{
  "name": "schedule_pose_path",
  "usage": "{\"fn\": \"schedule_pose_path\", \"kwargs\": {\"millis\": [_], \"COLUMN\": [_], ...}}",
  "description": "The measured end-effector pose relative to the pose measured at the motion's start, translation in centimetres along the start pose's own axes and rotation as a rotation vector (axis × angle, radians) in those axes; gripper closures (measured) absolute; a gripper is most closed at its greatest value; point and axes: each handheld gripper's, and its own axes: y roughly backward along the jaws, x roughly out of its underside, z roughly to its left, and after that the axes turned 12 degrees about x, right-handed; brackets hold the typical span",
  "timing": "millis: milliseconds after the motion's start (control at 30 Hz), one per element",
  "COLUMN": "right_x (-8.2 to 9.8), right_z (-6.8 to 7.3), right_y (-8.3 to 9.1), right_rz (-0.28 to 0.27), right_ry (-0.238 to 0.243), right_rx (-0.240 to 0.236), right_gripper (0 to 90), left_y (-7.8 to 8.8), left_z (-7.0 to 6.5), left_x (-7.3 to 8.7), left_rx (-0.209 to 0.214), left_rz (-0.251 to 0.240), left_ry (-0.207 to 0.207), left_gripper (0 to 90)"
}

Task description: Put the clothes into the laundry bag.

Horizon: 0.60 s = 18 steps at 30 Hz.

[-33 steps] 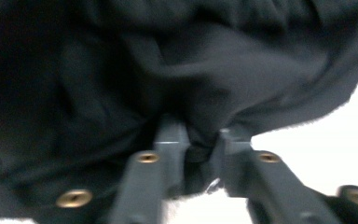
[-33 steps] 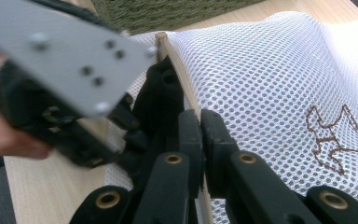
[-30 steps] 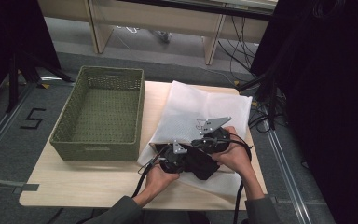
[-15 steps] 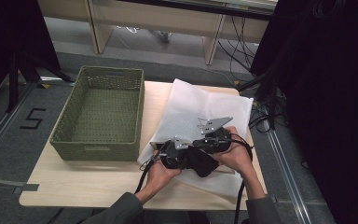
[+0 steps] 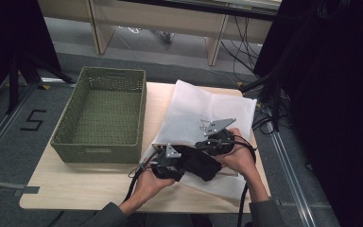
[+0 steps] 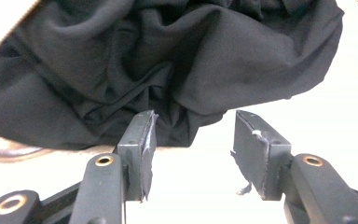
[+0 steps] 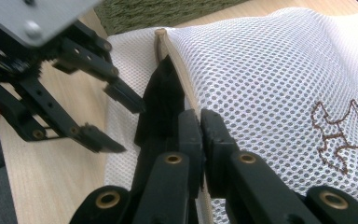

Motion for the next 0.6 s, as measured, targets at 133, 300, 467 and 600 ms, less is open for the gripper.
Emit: {"fn": "schedule_pose_path", "kwargs": {"millis": [133,300,467,600], "right_x": [0.0,-0.1,-0.1,-0.3], "right_z": [0.0,0.0,0.2,0.3], "right_y": [0.0,0.0,0.0,0.2], "right_rz": [0.001,-0.002,0.001,0.001], "right_ry": [0.001,0.013,0.015,0.017], "right_rx": [0.000,-0.003,-0.004,-0.005], "right_gripper": [88.7,88.7,88.7,88.7], "left_y": [0.9,1.5,0.7,-0.6], "left_z": [0.2,1.2,1.2,0.6], "left_x": [0.3,0.7,0.5,0.2], "left_rx": [-0.006,-0.017,0.016,0.064], "left_rz": [0.004,-0.014,-0.001,-0.006], "left_ry": [-0.005,0.023,0.016,0.018], "left_gripper": [50.1,54.0,65.0,68.4]}}
